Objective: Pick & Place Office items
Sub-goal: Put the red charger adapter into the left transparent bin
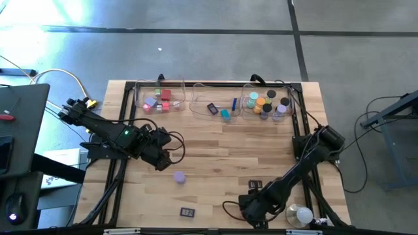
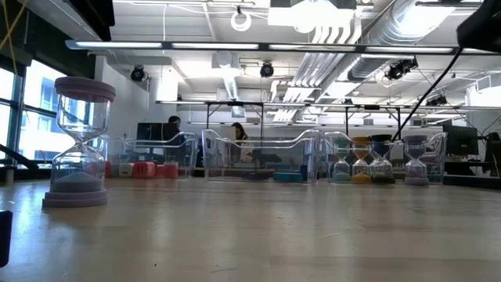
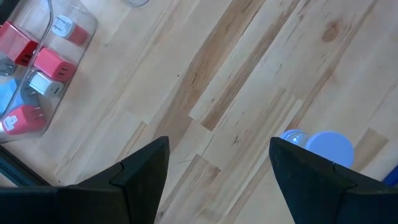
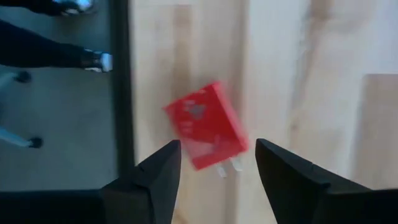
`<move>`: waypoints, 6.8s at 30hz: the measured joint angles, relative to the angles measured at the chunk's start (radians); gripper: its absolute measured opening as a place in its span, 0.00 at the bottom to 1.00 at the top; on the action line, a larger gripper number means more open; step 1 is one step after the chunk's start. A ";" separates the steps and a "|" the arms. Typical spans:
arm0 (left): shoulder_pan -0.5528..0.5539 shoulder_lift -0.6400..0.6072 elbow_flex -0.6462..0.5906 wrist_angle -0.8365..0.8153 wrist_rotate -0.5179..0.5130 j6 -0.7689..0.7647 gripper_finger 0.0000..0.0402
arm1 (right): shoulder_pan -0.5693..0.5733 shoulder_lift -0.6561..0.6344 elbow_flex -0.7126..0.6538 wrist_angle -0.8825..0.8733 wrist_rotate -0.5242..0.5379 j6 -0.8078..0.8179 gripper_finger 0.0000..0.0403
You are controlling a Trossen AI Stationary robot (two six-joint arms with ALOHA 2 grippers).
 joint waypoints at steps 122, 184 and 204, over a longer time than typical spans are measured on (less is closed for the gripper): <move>0.000 0.000 -0.007 0.029 -0.030 0.013 0.67 | 0.003 0.102 -0.113 0.177 0.004 -0.180 0.56; 0.010 0.176 -0.007 0.915 -0.078 0.748 0.96 | -0.369 -0.257 0.043 0.275 0.517 -0.640 0.50; 0.162 0.163 -0.007 0.912 -0.068 0.894 0.96 | -0.517 -0.290 0.042 0.240 0.350 -0.670 0.50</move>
